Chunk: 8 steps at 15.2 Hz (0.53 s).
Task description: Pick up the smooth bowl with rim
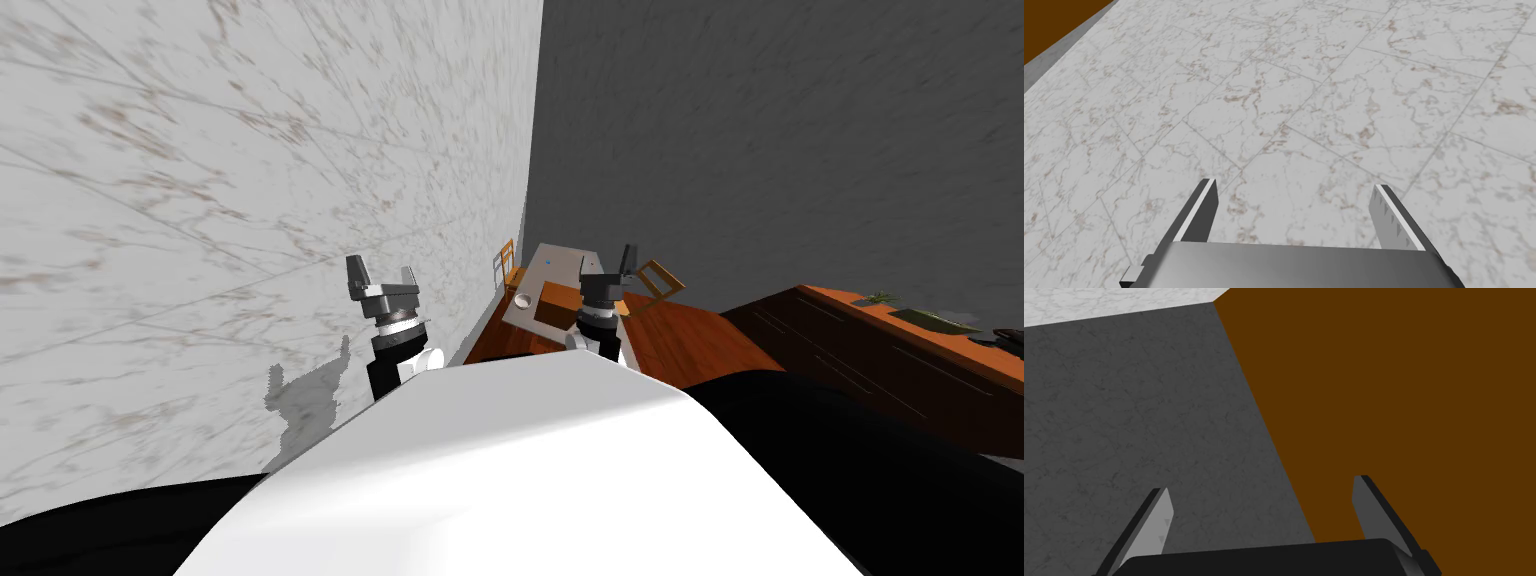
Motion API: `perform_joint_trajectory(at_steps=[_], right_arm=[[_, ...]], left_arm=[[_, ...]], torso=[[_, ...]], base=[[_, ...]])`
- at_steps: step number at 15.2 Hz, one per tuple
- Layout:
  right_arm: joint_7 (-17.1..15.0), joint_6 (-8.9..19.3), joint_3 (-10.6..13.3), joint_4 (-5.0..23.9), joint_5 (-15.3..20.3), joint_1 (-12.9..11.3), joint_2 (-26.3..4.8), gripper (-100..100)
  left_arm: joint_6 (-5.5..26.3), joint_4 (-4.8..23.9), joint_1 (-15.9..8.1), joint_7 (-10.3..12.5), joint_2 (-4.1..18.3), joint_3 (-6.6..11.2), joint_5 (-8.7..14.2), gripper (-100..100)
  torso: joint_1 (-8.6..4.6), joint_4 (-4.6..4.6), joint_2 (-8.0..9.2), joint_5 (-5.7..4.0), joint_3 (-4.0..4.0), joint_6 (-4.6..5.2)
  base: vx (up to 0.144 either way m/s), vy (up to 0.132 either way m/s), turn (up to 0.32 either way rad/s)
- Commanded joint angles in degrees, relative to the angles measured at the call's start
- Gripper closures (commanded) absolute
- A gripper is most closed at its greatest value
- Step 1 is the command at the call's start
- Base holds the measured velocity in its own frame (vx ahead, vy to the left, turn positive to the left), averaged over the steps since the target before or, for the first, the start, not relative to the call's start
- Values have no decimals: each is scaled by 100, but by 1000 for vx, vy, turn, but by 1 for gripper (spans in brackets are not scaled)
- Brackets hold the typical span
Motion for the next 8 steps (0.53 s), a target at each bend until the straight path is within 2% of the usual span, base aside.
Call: perform_joint_trajectory(at_steps=[1,2,3,4,5,6,7,8], right_arm=[[26,14,39,95,11,-21,-253,-100],[26,14,39,95,11,-21,-253,-100],[53,27,80,191,23,-42,-450,-100],[53,27,80,191,23,-42,-450,-100],[88,45,133,316,39,-69,-646,-100],[88,45,133,316,39,-69,-666,-100],[130,67,197,469,58,-102,-864,-100],[130,67,197,469,58,-102,-896,-100]], left_arm=[[0,0,0,0,0,0,0,0],[0,0,0,0,0,0,0,0],[0,0,0,0,0,0,0,0],[0,0,0,0,0,0,0,0],[0,0,0,0,0,0,0,0],[0,0,0,0,0,0,0,0],[0,0,0,0,0,0,0,0],[0,0,0,0,0,0,0,0]], torso=[[0,0,0,0,0,0],[1,0,0,0,0,-2],[2,0,0,0,0,-1],[3,0,0,0,0,-2],[3,0,1,1,0,-1],[4,0,1,1,1,-2],[5,0,2,1,1,-1],[7,0,1,1,1,-2]], base=[[-2,8,54],[-2,10,64],[-3,12,80],[-5,13,67],[-5,18,94],[-5,17,79],[-4,23,111],[0,22,88]])
